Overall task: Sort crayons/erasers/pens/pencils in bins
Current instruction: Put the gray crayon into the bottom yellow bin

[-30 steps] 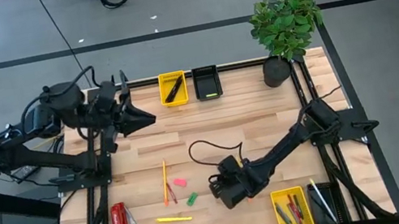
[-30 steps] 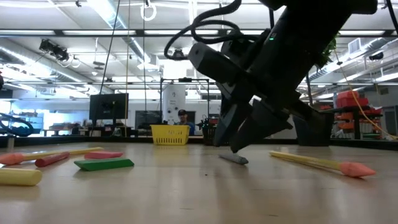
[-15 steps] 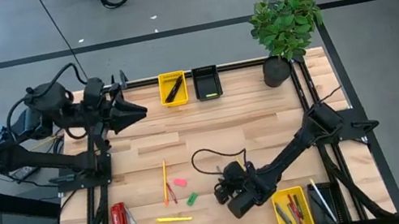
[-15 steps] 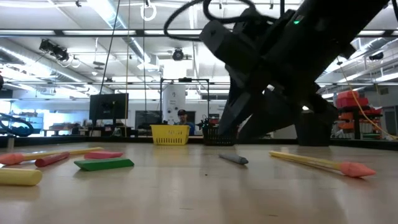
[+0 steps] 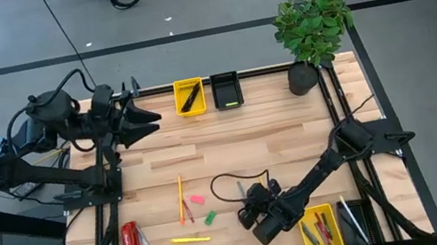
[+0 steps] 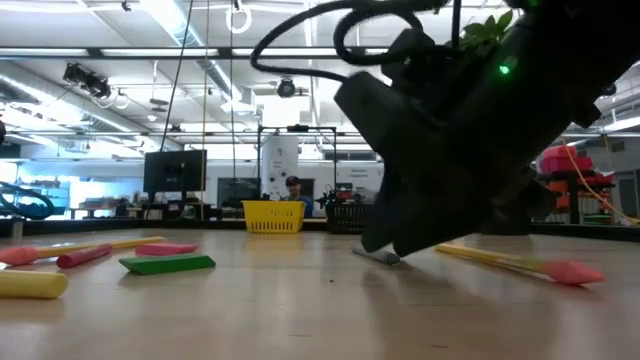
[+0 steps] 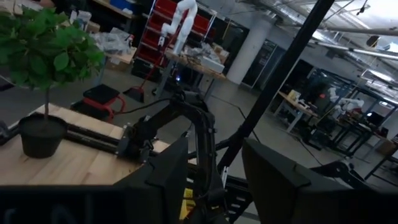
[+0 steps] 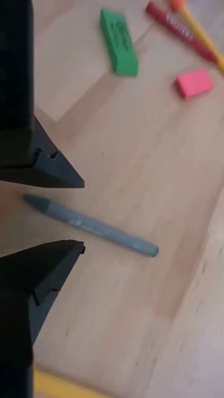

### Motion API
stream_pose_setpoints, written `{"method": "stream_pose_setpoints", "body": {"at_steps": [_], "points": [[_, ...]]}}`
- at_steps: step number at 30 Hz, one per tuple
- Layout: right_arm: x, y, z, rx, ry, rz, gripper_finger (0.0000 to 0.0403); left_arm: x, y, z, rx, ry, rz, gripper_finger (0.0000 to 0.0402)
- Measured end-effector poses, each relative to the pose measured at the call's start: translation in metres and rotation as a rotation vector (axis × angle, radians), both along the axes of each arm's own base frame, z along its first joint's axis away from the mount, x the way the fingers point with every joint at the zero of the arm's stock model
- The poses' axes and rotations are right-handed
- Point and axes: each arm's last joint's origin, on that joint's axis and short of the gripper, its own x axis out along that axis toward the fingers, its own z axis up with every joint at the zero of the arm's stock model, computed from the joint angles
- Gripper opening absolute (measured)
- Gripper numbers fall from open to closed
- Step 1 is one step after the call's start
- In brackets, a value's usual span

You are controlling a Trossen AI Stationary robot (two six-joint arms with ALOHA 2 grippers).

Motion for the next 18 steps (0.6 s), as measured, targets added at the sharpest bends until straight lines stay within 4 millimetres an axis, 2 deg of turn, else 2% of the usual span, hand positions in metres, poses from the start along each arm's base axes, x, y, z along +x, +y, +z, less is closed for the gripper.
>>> {"method": "stream_pose_setpoints", "body": {"at_steps": [6,13,18], "points": [[-0.001,-0.003,-0.002,-0.025,0.020,-0.007,0.0152,-0.003,0.000,-0.001,0.001,0.009,0.000,0.0177],[0.001,-0.004,-0.001,-0.034,-0.014,-0.029,0.0152,-0.004,0.000,-0.002,0.014,0.026,0.000,0.0175],[0.006,-0.003,-0.017,-0.048,-0.039,-0.040,0.0152,-0.004,0.000,-0.006,0.013,0.060,-0.001,0.0178]]}}
